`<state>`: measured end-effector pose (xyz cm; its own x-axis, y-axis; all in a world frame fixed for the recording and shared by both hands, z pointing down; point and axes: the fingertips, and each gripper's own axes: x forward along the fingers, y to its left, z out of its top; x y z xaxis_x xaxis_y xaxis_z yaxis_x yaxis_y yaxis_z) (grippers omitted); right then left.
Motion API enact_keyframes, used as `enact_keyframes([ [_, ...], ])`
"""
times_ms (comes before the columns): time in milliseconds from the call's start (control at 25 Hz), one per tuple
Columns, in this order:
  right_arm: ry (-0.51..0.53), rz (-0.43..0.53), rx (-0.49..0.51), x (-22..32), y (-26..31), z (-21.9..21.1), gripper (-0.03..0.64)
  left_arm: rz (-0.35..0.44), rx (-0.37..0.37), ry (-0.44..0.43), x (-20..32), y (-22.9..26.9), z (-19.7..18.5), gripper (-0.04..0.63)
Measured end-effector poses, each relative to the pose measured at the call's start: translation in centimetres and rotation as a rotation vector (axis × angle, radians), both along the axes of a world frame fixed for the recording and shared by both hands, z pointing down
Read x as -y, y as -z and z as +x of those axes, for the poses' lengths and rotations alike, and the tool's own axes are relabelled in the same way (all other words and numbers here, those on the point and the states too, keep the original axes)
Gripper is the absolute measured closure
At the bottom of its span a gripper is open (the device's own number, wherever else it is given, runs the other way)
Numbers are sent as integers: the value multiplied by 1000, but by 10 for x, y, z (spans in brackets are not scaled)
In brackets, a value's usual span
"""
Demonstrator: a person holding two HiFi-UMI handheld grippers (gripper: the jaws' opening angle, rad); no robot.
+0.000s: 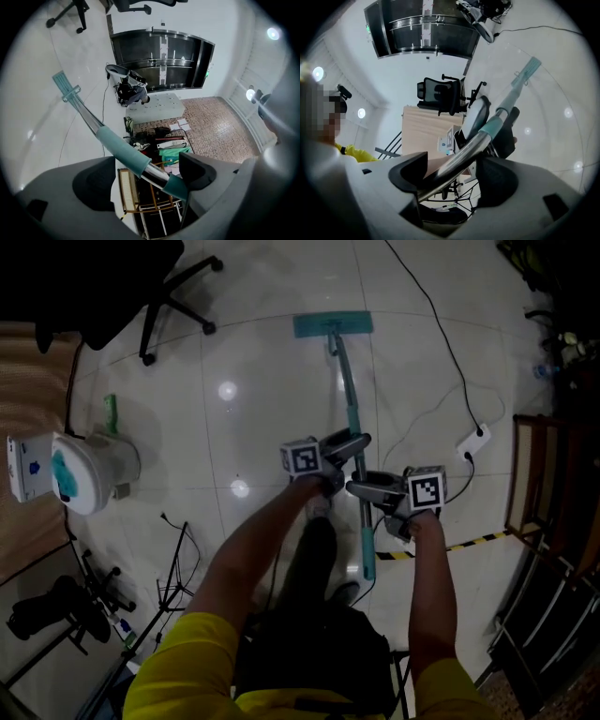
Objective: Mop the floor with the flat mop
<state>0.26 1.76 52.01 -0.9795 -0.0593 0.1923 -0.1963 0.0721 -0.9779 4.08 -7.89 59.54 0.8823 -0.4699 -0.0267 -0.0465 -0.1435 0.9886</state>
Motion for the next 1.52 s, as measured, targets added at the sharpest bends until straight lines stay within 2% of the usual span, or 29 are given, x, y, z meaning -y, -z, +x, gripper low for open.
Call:
enact_keyframes([
  [200, -63, 16, 2, 39, -4, -12, 290, -12, 39, -32, 36, -9, -13, 192],
  [360, -36, 10, 7, 22, 7, -19, 285, -13, 61, -34, 21, 0, -19, 192],
  [560, 38, 88, 7, -57, 48, -17, 278, 3, 37, -16, -55, 39, -16, 192],
  [680, 25, 60, 6, -118, 70, -6, 279, 33, 49, -28, -113, 63, -8, 192],
  [800, 27, 69, 10, -162, 85, 1, 278, 31, 53, -18, -161, 77, -4, 192],
  [920, 40, 64, 10, -200, 79, 5, 276, -1, 61, -16, -201, 69, -2, 192],
  [1080, 11, -23, 18, -232, 52, 12, 276, -68, 67, -19, -237, 37, 2, 196],
  [1280, 11, -27, 5, -215, 23, 8, 284, -61, 72, 3, -222, 6, 1, 199],
  [1520, -13, -16, 9, -149, 11, -7, 287, -45, 51, 35, -152, 1, -14, 202],
])
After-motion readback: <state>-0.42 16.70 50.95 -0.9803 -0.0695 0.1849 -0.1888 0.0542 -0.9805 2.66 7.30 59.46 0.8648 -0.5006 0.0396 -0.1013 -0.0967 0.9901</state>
